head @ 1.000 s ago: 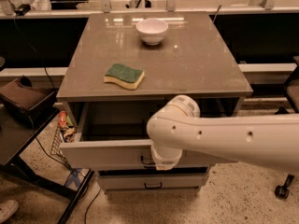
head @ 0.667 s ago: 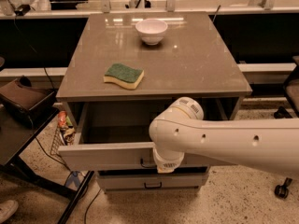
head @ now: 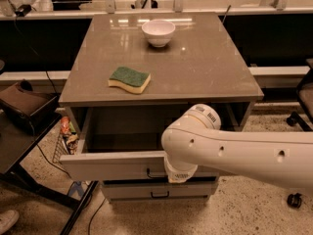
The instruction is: Open top drawer
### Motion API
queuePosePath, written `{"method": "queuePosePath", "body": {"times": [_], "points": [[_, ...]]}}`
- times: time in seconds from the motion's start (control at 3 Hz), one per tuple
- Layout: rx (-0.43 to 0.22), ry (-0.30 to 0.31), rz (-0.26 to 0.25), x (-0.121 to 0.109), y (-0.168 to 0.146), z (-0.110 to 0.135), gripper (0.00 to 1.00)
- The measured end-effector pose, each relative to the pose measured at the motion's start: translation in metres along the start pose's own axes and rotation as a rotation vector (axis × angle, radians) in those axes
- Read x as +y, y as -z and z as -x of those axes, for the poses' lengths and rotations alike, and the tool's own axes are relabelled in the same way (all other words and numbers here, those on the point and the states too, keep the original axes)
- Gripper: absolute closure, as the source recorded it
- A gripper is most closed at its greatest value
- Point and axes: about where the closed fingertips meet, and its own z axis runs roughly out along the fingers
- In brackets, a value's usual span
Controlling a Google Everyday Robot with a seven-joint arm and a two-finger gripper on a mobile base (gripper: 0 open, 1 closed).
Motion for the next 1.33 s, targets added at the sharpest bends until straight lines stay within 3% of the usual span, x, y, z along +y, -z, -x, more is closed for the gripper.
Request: {"method": "queuePosePath", "body": {"times": [0.33,0.67,1.0,1.33], "points": [[-0.011,-0.009,-0.034,0.006,0.022,-0.015,1.00],[-0.062,-0.196,-0.268,0.009,0.147,-0.098,1.00],[-0.116,-0.316,-0.356,0.020,0.210,-0.155,1.00],[-0.145,-0.280,-0.366,0.021,0.217,-0.156,1.00]]}}
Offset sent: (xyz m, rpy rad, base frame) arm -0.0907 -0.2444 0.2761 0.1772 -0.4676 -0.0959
